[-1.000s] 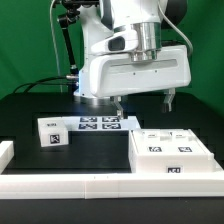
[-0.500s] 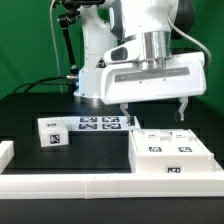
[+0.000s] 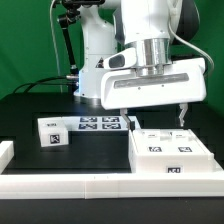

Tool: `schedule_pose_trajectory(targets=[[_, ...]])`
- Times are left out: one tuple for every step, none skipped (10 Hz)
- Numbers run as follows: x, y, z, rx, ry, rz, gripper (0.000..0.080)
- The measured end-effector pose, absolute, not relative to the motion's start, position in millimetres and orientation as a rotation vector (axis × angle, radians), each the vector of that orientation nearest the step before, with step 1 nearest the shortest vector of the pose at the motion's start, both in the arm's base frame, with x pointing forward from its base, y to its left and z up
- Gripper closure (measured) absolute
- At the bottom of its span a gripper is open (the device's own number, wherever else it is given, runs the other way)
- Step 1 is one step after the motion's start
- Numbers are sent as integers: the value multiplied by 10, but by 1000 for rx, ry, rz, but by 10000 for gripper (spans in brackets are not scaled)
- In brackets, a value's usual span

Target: Assemble cabinet

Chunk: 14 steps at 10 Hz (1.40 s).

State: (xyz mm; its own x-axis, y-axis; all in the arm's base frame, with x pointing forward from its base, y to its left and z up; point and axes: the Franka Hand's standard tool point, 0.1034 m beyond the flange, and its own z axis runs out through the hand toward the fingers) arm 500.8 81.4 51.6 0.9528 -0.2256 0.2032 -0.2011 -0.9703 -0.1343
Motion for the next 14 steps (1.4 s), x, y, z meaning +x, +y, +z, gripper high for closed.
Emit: schedule_pose_trajectory(targets=[[5002, 814, 502, -2996, 314, -329, 2], [4980, 819, 421, -3012, 233, -323, 2], [4979, 820, 354, -3023, 168, -310, 2], [4992, 831, 329, -3026, 141, -306, 2], [4992, 847, 301, -3026, 132, -302, 2], [4977, 872, 258, -3027, 124, -300, 2], [4978, 866, 259, -3027, 124, -300, 2], [4976, 866, 256, -3028, 123, -299, 2], [4975, 867, 254, -3028, 121, -299, 2], [4971, 866, 247, -3028, 118, -298, 2], [4960, 847, 178, -3029, 114, -321, 2], [4945, 835, 113, -3031, 109, -328, 2], [4933, 825, 75, -3033, 106, -328, 2], [4930, 835, 61, -3032, 103, -337, 2]])
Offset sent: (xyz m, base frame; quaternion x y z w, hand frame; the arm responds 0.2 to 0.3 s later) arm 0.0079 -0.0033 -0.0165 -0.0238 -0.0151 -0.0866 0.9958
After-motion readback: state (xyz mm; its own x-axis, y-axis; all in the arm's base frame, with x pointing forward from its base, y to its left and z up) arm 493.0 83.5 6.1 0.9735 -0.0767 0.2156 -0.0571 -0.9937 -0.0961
